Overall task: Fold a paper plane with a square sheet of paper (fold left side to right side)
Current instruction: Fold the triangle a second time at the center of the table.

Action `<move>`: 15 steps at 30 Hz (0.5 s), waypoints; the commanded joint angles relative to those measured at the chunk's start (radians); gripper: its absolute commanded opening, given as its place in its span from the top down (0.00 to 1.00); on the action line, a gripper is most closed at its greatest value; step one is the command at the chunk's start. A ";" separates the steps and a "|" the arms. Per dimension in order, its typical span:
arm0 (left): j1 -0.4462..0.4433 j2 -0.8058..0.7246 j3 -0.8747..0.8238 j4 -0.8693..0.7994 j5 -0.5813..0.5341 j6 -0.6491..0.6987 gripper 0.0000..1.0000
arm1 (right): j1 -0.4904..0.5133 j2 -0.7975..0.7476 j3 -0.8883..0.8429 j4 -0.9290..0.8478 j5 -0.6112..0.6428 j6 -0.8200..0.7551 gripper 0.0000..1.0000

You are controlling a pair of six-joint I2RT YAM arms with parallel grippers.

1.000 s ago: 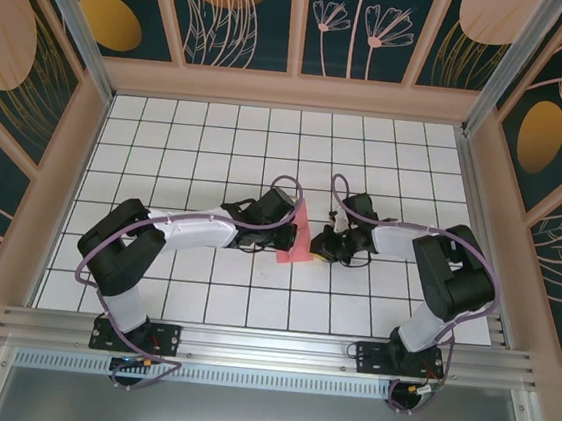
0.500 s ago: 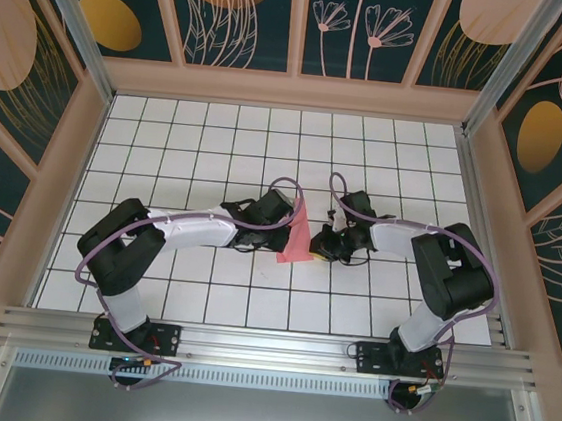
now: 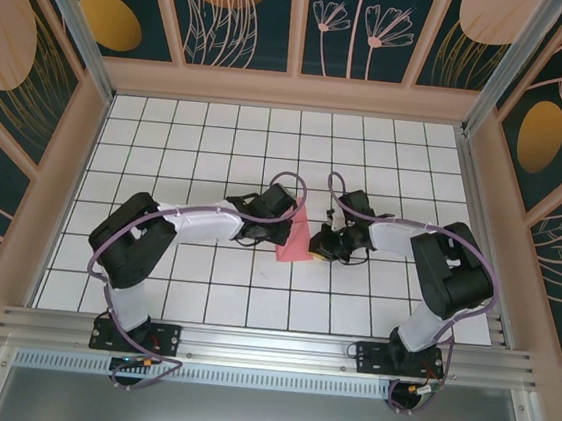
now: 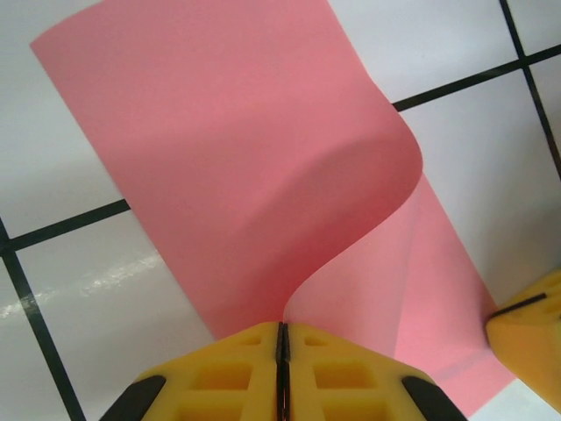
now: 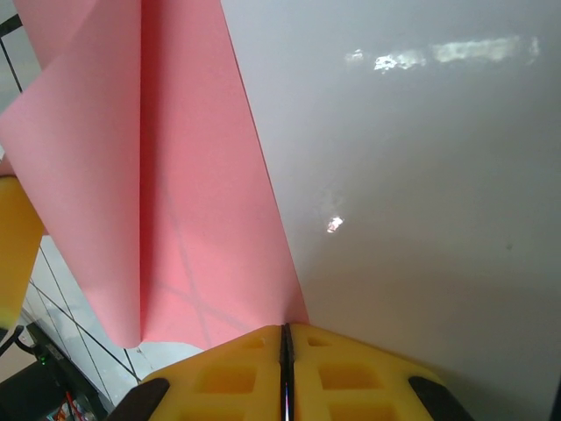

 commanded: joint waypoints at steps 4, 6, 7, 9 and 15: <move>0.007 0.035 0.034 -0.024 -0.019 0.015 0.89 | 0.015 0.042 0.008 -0.051 0.045 -0.021 0.89; 0.008 0.039 0.035 -0.023 -0.019 0.015 0.88 | 0.015 0.044 0.009 -0.053 0.045 -0.023 0.89; 0.008 0.041 0.035 -0.023 -0.019 0.016 0.89 | 0.016 0.044 0.010 -0.053 0.045 -0.023 0.89; 0.009 0.044 0.037 -0.021 -0.019 0.016 0.88 | 0.015 0.045 0.009 -0.053 0.047 -0.024 0.89; 0.007 0.051 0.036 -0.030 -0.034 0.012 0.88 | 0.015 0.047 0.011 -0.055 0.051 -0.025 0.89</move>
